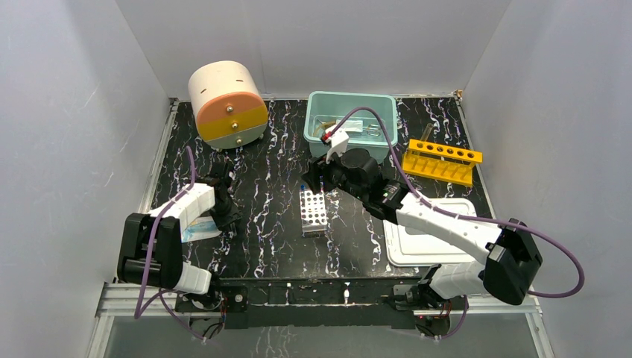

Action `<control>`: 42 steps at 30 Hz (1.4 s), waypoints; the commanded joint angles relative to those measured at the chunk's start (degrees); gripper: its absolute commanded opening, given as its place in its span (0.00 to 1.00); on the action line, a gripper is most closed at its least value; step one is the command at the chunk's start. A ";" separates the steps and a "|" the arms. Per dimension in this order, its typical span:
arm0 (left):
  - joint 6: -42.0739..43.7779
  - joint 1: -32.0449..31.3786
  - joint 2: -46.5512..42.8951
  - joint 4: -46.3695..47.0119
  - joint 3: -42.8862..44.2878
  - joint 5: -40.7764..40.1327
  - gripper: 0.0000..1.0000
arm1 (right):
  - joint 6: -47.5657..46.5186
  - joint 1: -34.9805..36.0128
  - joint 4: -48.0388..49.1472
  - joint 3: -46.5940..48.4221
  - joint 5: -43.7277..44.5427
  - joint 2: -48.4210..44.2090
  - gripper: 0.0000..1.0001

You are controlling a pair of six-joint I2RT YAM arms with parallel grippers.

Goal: Organize the chemistry lab equipment

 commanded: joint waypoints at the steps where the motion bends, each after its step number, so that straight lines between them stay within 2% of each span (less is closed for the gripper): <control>1: -1.73 0.16 1.84 -0.05 -1.65 1.91 0.24 | -0.59 -0.56 0.77 2.27 0.86 -2.28 0.68; 6: -0.77 0.09 2.08 0.50 -1.38 3.39 0.09 | 0.56 -1.68 -0.55 3.71 -0.47 -1.19 0.68; 8: 0.36 -0.12 0.43 1.40 -1.24 4.90 0.06 | 1.45 -2.11 -1.82 4.50 -1.74 -0.40 0.68; 13: 5.72 -2.20 -4.56 3.88 0.00 12.80 0.05 | 4.78 -3.91 -6.45 7.12 -7.59 2.13 0.70; 21: 7.62 -11.22 -15.21 12.70 3.55 23.93 0.08 | 13.61 -11.26 -11.23 10.32 -22.34 3.72 0.70; 24: 7.84 -13.40 -16.64 15.63 7.42 29.15 0.09 | 14.48 -12.26 -14.72 14.14 -26.57 5.09 0.70; 27: 7.64 -14.63 -17.43 17.06 10.22 30.18 0.09 | 15.04 -12.35 -18.26 17.19 -28.73 6.47 0.71; 31: 7.74 -15.94 -17.13 17.98 13.08 33.61 0.10 | 16.57 -12.43 -18.21 18.86 -32.42 7.35 0.71; 38: 11.60 -19.43 -16.36 18.33 15.07 34.27 0.11 | 20.34 -12.58 -20.26 26.33 -35.84 11.09 0.71; 40: 12.84 -19.90 -16.31 18.33 15.29 34.27 0.11 | 21.37 -12.63 -24.19 30.48 -34.50 13.37 0.70; 42: 15.29 -20.05 -16.15 18.42 15.55 34.75 0.11 | 22.58 -12.92 -35.04 36.54 -28.87 17.87 0.68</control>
